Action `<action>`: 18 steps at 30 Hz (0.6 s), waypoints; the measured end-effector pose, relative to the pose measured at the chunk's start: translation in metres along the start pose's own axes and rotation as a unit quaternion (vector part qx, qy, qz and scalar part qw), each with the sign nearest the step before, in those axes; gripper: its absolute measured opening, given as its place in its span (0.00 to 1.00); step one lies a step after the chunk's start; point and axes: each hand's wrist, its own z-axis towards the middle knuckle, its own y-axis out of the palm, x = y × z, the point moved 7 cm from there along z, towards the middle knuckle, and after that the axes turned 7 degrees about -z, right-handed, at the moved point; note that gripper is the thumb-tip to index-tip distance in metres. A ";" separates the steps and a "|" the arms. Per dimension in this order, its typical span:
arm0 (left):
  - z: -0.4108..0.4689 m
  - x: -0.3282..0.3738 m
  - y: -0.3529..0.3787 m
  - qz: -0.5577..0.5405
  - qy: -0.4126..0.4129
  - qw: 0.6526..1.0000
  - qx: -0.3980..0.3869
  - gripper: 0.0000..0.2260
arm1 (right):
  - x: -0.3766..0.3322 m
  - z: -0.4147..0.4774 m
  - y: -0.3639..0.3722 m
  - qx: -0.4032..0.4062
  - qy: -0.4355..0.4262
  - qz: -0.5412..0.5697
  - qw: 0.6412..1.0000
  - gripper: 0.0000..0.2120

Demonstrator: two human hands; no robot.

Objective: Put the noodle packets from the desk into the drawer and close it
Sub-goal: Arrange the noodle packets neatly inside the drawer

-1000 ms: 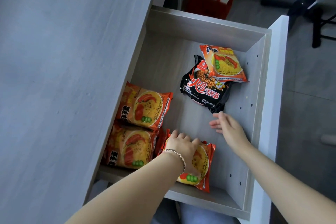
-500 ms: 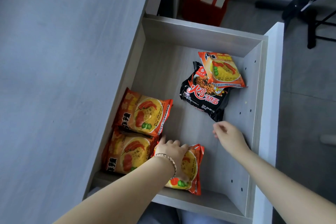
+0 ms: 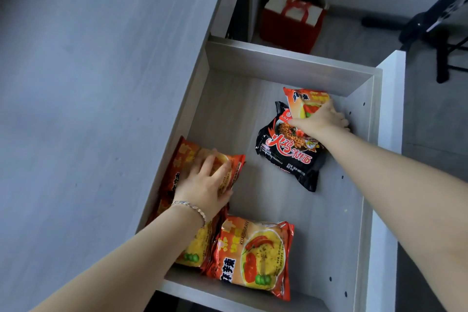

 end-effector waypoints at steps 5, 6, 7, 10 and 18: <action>-0.002 -0.017 0.005 -0.073 -0.040 0.995 -0.056 0.28 | 0.004 -0.021 -0.007 0.015 -0.144 0.106 0.984 0.44; -0.002 -0.019 0.006 -0.072 -0.040 0.995 -0.055 0.29 | 0.001 -0.038 -0.004 -0.015 -0.222 0.145 0.964 0.45; -0.002 -0.020 0.007 -0.070 -0.039 0.995 -0.051 0.29 | -0.002 -0.060 0.001 -0.062 -0.297 0.165 0.938 0.46; -0.002 -0.022 0.010 -0.075 -0.040 0.995 -0.052 0.29 | 0.008 -0.113 0.036 -0.188 -0.419 0.040 0.887 0.45; -0.003 -0.020 0.008 -0.070 -0.050 0.995 -0.051 0.29 | 0.006 -0.129 0.087 -0.074 -0.461 -0.183 0.865 0.40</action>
